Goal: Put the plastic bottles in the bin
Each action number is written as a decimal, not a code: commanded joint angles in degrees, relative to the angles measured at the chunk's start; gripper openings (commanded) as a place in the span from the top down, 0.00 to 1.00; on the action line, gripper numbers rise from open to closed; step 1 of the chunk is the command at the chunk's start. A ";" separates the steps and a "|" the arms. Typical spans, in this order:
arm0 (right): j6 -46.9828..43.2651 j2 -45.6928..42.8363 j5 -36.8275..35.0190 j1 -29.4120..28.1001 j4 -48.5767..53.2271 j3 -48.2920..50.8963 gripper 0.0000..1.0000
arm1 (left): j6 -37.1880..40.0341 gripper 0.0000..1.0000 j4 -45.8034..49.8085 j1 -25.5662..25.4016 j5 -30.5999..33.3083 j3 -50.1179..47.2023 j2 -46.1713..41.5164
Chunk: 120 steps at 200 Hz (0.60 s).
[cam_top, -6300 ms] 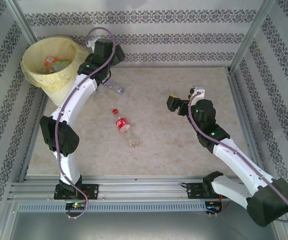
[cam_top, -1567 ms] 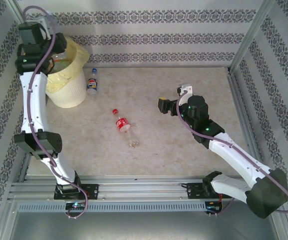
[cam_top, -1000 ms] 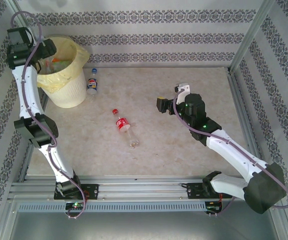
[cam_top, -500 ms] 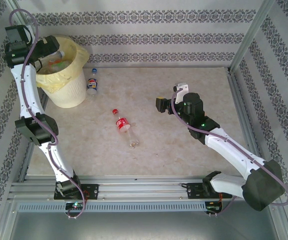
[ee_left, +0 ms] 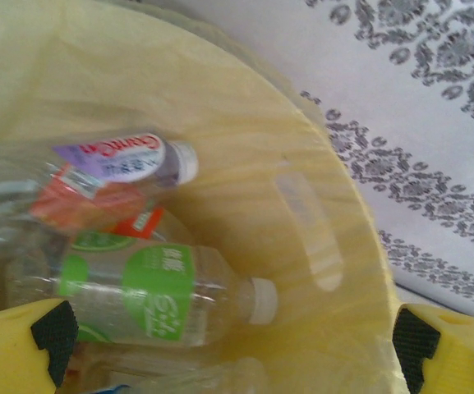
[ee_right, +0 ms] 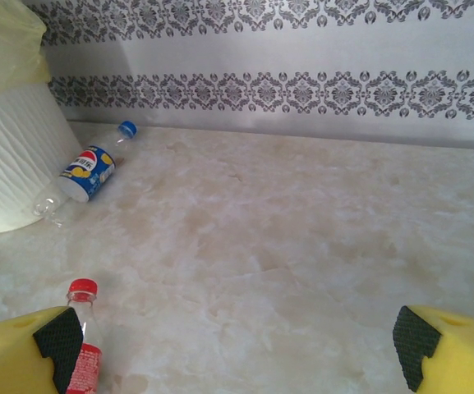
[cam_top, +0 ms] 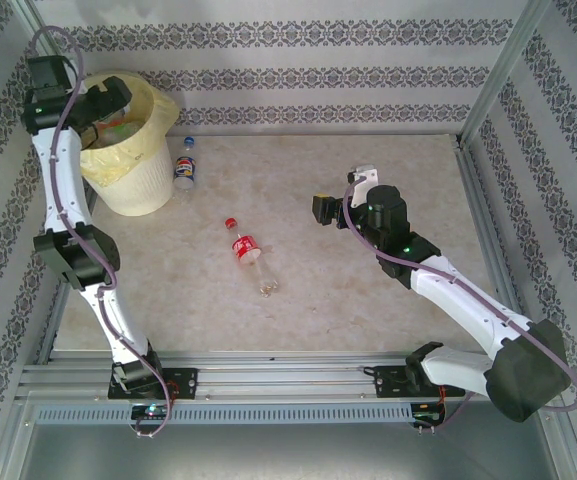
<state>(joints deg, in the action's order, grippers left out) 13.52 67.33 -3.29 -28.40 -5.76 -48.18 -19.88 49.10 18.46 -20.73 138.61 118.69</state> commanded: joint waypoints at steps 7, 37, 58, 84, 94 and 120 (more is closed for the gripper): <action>1.36 -1.31 -4.12 -0.77 -0.32 0.01 0.02 | -2.71 0.00 0.25 -7.33 5.94 -4.42 -8.13; 3.50 -3.05 -6.73 -0.71 -1.28 2.52 0.02 | -7.00 0.00 -5.11 -17.15 18.59 -18.21 -18.11; 3.28 -3.95 -6.02 -0.60 -0.46 3.65 0.02 | -13.56 0.00 -10.66 -23.67 25.14 -31.08 -24.81; 3.24 -5.50 -5.17 -0.62 0.06 5.38 0.02 | -22.79 0.00 -13.26 -30.86 32.33 -44.76 -30.78; 3.33 -6.04 -4.93 -0.59 -0.15 6.17 0.02 | -26.24 0.00 -13.88 -33.10 32.73 -49.48 -32.41; 2.99 -6.66 -3.01 -0.61 -0.39 7.46 0.02 | -33.97 0.00 -11.08 -38.24 33.19 -57.36 -34.16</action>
<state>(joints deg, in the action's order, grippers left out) 16.32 61.98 -7.66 -28.40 -5.65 -42.11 -42.54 37.54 -15.97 8.03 86.78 85.30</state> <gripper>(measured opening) 0.981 0.996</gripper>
